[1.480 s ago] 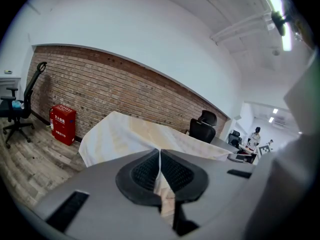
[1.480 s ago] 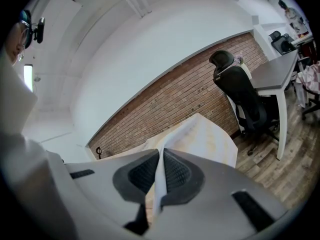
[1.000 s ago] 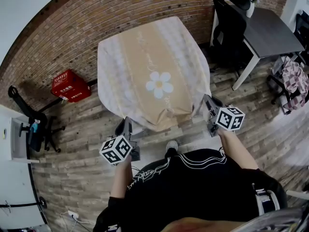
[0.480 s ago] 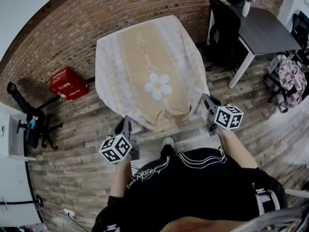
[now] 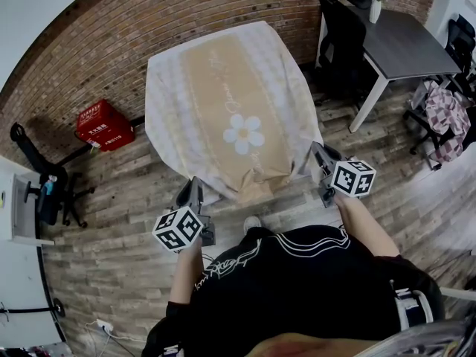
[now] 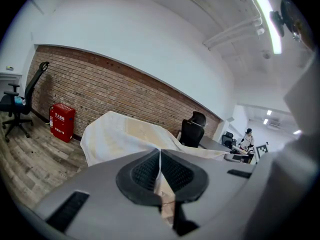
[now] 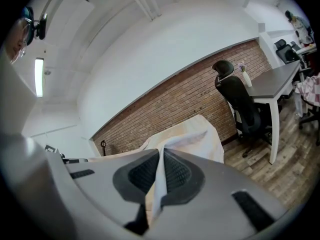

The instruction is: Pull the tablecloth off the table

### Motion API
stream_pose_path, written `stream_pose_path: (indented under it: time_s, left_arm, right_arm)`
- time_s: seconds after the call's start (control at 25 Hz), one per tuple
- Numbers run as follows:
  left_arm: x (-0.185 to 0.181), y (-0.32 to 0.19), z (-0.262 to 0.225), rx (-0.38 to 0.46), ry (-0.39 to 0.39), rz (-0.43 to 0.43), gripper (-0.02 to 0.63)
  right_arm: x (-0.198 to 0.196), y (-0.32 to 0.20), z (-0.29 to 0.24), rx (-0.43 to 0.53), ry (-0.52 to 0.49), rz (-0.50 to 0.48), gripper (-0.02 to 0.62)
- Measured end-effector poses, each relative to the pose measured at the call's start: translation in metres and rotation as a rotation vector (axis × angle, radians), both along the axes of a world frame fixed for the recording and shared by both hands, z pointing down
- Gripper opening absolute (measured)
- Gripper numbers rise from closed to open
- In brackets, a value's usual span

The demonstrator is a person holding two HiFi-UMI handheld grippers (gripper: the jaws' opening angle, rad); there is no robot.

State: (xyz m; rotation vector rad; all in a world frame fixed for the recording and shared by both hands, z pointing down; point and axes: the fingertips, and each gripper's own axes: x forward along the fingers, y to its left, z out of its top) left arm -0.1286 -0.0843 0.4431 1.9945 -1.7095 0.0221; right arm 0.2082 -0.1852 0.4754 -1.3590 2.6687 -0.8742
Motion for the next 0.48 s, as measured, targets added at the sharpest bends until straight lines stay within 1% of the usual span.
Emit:
stream_pose_path:
  time_s: [0.24, 0.48]
  left_arm:
    - [0.002, 0.003, 0.009, -0.014, 0.004, 0.022, 0.008]
    - [-0.001, -0.001, 0.012, -0.021, 0.009, 0.040, 0.008]
  right_arm:
    - [0.001, 0.005, 0.010, -0.026, 0.012, 0.007, -0.002]
    - [-0.011, 0.003, 0.013, -0.037, 0.013, 0.008, -0.002]
